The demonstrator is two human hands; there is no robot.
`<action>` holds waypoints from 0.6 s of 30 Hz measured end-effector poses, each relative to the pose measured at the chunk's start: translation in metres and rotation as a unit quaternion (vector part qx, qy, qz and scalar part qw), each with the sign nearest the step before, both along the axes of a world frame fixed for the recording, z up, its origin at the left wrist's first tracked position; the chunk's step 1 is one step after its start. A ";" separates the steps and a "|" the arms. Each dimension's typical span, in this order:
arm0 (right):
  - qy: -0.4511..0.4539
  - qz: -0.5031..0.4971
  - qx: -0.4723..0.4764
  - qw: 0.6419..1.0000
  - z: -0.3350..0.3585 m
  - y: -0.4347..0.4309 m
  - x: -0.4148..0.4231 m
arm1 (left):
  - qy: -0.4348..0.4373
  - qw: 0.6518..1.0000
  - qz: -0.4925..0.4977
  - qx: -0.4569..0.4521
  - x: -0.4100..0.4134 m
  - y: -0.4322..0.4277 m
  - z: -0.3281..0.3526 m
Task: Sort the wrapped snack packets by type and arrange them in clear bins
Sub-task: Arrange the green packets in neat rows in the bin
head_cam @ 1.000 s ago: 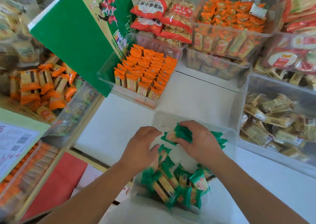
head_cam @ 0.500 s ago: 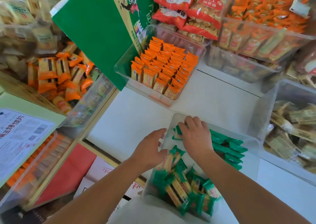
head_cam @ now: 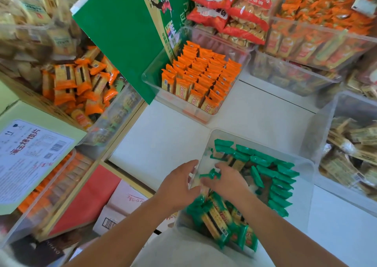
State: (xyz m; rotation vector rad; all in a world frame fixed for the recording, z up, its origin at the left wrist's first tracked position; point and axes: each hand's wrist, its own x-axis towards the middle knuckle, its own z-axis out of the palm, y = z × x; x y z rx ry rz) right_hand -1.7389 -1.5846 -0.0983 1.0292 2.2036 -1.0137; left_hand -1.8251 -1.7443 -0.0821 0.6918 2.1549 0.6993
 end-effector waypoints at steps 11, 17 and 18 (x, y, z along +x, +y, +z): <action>0.051 -0.072 -0.091 0.992 -0.003 -0.006 -0.003 | 0.029 0.999 0.007 -0.014 0.008 -0.004 0.008; 0.013 -0.060 -0.181 0.982 0.015 0.010 0.009 | 0.014 1.000 0.012 -0.023 0.009 -0.005 0.005; 0.023 -0.062 -0.192 0.979 0.020 0.010 0.011 | 0.008 1.000 0.015 -0.019 0.009 -0.005 0.005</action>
